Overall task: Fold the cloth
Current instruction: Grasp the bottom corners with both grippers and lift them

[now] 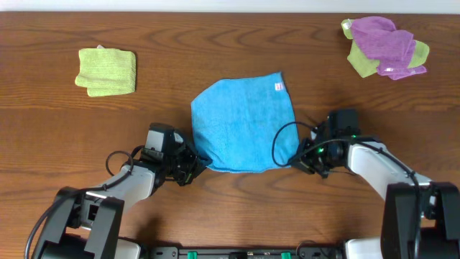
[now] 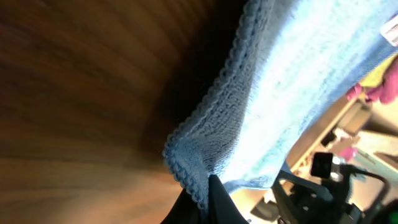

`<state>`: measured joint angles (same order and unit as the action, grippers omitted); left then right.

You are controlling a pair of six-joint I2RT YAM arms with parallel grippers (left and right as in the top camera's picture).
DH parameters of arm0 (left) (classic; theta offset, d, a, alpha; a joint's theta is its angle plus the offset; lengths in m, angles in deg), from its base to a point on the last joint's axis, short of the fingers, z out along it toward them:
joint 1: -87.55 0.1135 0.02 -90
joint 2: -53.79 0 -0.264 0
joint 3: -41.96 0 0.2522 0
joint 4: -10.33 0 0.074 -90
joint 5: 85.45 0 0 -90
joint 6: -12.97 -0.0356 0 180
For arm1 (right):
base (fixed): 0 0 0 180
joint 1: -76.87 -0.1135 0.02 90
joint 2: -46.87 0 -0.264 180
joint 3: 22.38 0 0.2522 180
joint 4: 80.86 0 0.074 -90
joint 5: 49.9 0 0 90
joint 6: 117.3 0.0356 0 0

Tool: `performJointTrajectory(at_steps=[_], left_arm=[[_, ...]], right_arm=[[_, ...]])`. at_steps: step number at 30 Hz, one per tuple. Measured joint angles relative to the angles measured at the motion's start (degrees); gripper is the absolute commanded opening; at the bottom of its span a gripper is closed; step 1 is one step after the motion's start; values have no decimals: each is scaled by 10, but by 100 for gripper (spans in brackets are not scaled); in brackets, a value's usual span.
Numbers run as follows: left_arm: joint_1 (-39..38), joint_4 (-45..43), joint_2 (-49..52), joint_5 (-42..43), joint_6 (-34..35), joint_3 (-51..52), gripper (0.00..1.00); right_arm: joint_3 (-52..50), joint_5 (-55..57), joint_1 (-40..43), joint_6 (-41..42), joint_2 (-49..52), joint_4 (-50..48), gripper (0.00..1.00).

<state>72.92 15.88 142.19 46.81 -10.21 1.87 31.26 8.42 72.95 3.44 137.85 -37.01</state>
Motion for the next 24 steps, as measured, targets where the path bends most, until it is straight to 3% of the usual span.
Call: performJointTrajectory(at_steps=[14,24], left_arm=[[6,37,0,110,-54,2,6],[7,37,-2,159,-63,2,6]], right_arm=[[-1,61,-47,-2,-207,184,1],[-1,96,-47,-2,-230,160,1]])
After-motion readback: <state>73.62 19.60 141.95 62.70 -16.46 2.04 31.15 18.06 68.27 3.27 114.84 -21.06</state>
